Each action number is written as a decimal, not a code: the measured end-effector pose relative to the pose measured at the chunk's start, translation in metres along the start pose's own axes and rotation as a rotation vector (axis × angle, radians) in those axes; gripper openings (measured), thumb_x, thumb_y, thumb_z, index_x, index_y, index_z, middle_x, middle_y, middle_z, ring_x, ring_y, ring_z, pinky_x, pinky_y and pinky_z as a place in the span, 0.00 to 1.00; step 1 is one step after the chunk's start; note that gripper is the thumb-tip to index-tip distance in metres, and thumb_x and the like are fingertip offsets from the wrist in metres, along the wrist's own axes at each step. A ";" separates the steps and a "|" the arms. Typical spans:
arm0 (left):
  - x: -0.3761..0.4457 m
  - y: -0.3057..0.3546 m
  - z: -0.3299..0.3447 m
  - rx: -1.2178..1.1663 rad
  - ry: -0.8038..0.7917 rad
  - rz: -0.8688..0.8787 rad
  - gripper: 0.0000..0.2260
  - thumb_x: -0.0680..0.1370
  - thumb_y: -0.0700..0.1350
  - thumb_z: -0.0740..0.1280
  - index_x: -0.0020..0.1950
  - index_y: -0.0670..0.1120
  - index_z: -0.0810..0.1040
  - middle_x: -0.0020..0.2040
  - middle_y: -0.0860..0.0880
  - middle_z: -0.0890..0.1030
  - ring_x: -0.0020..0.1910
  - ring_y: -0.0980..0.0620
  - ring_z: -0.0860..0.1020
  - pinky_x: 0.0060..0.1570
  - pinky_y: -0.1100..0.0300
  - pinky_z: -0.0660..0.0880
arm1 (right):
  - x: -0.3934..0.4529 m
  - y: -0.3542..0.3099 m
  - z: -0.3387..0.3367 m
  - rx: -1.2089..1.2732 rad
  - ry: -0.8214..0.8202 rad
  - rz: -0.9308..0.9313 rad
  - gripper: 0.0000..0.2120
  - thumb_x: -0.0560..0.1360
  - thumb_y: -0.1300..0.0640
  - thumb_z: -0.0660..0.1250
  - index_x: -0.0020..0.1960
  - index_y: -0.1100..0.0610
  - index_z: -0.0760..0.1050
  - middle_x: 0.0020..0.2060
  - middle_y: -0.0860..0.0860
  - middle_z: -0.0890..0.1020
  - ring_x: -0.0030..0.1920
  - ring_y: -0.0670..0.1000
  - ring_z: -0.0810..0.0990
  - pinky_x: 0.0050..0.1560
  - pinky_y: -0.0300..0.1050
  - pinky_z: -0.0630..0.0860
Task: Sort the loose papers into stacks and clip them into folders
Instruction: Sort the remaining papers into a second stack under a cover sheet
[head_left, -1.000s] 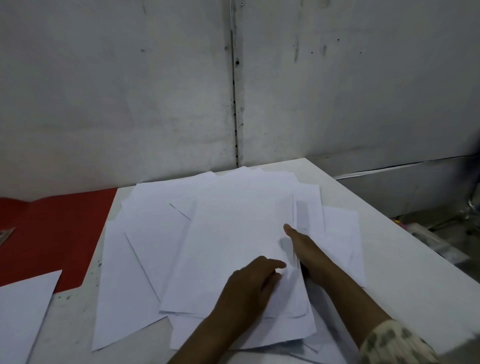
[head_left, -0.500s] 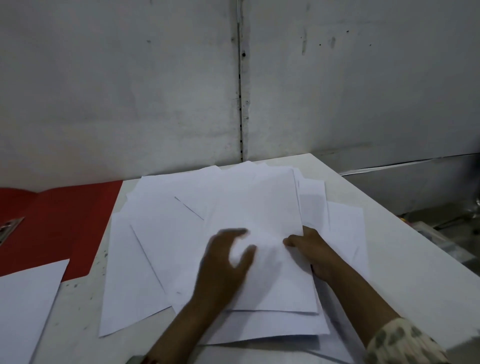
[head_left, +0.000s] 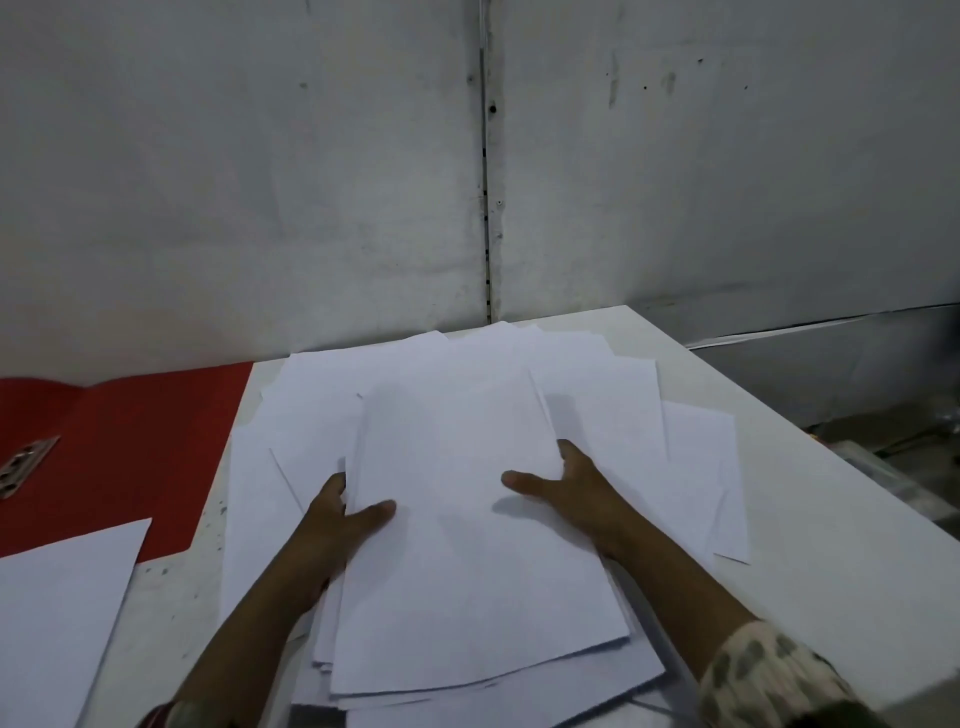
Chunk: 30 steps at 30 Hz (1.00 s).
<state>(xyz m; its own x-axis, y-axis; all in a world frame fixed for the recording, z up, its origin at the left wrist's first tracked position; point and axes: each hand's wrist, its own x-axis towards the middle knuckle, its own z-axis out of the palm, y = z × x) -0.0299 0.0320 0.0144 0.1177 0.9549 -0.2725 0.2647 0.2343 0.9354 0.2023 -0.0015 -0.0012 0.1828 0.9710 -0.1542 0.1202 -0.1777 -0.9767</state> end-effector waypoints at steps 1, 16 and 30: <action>0.000 -0.002 -0.002 0.055 -0.001 0.009 0.16 0.75 0.41 0.67 0.60 0.46 0.66 0.48 0.49 0.76 0.40 0.53 0.76 0.34 0.63 0.72 | 0.001 -0.001 0.004 -0.054 0.014 -0.001 0.22 0.68 0.52 0.75 0.57 0.54 0.71 0.50 0.47 0.80 0.50 0.48 0.80 0.48 0.38 0.74; 0.008 -0.026 -0.070 0.253 0.264 0.027 0.15 0.77 0.38 0.64 0.63 0.36 0.72 0.56 0.38 0.78 0.49 0.43 0.74 0.50 0.51 0.70 | 0.027 0.012 -0.048 -0.920 0.399 0.125 0.39 0.70 0.37 0.66 0.73 0.56 0.59 0.69 0.55 0.67 0.71 0.58 0.60 0.68 0.53 0.59; 0.009 -0.035 -0.080 0.203 0.279 -0.013 0.17 0.78 0.43 0.63 0.66 0.39 0.70 0.58 0.38 0.77 0.52 0.41 0.74 0.55 0.46 0.72 | 0.028 0.013 -0.092 -0.222 0.648 0.088 0.11 0.75 0.58 0.62 0.44 0.67 0.74 0.39 0.61 0.76 0.39 0.57 0.73 0.44 0.46 0.68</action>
<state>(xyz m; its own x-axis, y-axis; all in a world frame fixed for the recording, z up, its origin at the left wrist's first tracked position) -0.1143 0.0473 -0.0028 -0.1458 0.9718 -0.1855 0.4530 0.2322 0.8607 0.2987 0.0084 -0.0048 0.7392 0.6721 -0.0433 0.2629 -0.3471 -0.9002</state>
